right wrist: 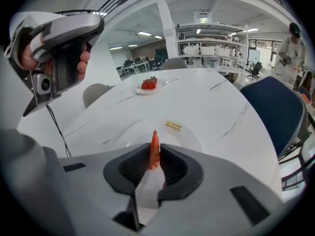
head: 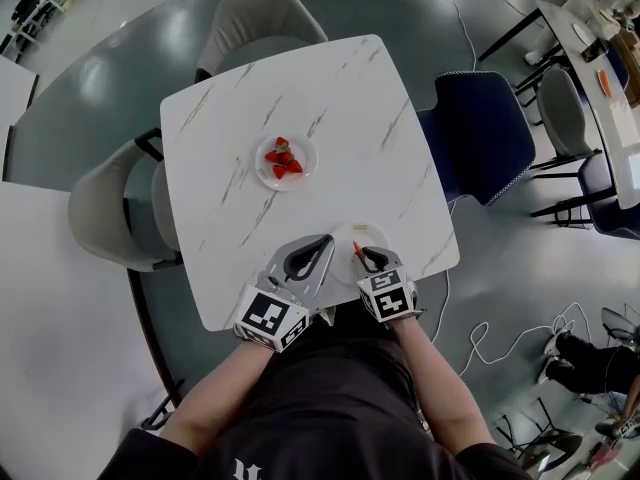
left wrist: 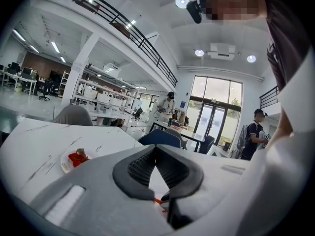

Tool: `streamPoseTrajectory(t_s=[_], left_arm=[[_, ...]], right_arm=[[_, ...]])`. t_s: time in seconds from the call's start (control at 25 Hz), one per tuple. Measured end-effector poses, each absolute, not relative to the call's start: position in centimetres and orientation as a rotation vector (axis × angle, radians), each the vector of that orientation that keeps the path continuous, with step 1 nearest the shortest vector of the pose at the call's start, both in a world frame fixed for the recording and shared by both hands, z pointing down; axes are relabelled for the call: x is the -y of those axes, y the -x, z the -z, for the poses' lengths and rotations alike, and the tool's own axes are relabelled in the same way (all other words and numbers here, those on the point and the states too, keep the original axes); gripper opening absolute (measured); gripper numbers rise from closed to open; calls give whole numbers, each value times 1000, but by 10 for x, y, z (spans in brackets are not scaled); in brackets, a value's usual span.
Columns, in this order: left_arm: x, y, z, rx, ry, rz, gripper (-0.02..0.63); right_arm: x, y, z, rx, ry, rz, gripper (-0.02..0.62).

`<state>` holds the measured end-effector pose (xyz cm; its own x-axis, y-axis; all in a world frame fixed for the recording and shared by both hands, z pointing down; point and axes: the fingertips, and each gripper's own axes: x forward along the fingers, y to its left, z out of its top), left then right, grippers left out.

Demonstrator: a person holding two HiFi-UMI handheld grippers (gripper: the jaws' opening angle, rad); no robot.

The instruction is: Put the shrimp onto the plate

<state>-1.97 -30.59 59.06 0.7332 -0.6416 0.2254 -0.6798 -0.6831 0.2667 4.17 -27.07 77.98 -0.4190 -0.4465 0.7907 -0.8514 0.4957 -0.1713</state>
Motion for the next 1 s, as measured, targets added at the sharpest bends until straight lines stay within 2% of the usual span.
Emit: streamPoseTrajectory(t_s=[0.56,1.0], left_arm=[[308,19,-595,1009,-2592,-193,8],[295,11,-578,959,-2597,-244,8]], right_arm=[[271,-35,-786,1983,-971,-767,67],[274,-37,-725,2074,-1070,-837,66]])
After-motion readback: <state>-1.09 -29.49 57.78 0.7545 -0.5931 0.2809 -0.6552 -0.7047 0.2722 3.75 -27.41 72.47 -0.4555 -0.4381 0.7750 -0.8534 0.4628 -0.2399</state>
